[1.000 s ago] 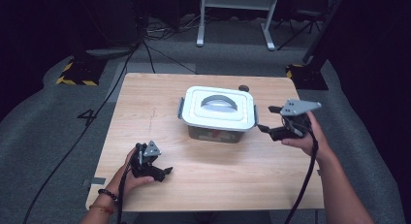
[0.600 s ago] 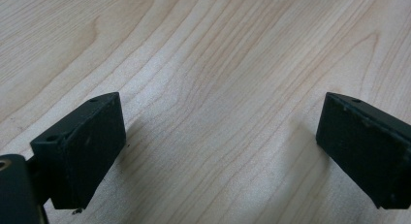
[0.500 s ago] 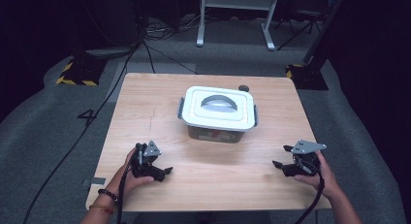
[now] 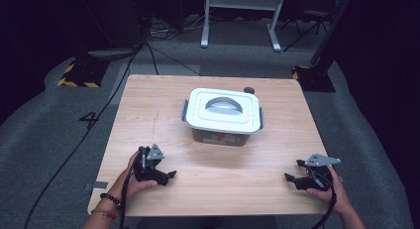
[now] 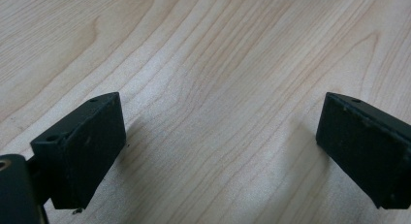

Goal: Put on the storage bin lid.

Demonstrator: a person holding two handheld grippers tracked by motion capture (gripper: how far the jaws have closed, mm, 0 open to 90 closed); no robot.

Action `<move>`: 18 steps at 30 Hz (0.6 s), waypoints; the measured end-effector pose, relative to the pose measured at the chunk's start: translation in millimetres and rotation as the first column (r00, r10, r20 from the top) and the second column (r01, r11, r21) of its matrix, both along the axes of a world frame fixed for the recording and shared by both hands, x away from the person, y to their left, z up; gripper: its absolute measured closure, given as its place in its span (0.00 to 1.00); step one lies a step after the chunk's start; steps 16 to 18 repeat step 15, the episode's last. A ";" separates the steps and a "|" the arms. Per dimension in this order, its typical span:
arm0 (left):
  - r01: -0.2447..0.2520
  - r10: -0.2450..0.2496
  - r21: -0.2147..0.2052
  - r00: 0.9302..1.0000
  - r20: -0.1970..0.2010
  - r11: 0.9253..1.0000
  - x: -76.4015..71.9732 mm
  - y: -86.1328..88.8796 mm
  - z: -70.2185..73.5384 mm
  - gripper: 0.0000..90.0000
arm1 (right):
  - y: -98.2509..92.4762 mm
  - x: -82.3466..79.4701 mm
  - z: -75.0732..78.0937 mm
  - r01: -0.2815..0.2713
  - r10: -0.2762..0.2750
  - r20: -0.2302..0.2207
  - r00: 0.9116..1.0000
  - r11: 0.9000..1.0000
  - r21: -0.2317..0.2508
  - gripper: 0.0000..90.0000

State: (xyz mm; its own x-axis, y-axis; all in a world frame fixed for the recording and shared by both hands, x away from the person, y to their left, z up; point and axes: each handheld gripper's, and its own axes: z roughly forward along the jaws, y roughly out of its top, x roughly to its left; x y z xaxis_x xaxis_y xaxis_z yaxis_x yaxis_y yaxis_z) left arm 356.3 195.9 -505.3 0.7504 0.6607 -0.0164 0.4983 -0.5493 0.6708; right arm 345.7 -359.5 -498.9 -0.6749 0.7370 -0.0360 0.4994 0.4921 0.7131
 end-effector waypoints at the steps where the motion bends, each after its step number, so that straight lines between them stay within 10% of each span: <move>1: 0.000 0.000 0.000 1.000 0.000 1.000 0.0 0.0 0.0 0.05 | -2.3 -1.0 -0.9 0.013 -0.013 -0.004 1.000 1.000 0.012 0.23; 18: 0.006 -0.006 0.004 1.000 0.001 1.000 0.7 0.1 0.1 0.04 | -7.1 -5.9 -5.2 0.063 -0.063 0.011 0.998 0.997 0.048 0.21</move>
